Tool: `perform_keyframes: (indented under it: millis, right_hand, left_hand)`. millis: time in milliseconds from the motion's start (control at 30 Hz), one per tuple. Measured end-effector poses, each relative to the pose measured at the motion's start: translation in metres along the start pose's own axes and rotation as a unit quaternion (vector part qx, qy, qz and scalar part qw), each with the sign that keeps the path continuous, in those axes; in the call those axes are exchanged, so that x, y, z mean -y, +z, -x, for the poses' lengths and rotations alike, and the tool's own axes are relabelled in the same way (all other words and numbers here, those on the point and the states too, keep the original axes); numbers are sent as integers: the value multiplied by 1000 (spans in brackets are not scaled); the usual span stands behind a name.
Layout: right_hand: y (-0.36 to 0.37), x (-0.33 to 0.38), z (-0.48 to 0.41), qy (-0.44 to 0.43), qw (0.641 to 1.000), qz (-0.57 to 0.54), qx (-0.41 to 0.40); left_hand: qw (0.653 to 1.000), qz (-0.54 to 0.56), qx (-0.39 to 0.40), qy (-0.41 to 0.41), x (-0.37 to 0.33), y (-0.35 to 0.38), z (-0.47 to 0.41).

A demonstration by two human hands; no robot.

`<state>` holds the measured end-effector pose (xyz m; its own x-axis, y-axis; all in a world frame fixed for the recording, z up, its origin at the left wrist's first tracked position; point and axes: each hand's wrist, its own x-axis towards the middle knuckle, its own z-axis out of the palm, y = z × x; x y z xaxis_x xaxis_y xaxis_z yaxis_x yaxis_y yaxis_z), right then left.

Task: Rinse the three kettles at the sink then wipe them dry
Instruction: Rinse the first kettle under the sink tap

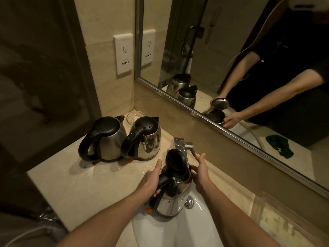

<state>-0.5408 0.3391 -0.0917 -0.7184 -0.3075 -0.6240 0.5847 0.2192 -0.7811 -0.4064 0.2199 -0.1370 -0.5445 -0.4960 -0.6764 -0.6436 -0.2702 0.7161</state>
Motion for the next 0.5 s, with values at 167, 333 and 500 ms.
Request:
perform_keyframes:
  millis: [167, 333, 500]
  right_hand:
    - [0, -1, 10, 17, 999, 22, 30]
    - [-10, -6, 18, -9, 998, 37, 39]
    - [-17, -11, 31, 0, 998, 41, 41]
  left_hand:
    - [1000, 13, 7, 14, 1, -2, 2]
    - [999, -2, -3, 41, 11, 3, 3]
    - [999, 15, -8, 42, 16, 7, 15]
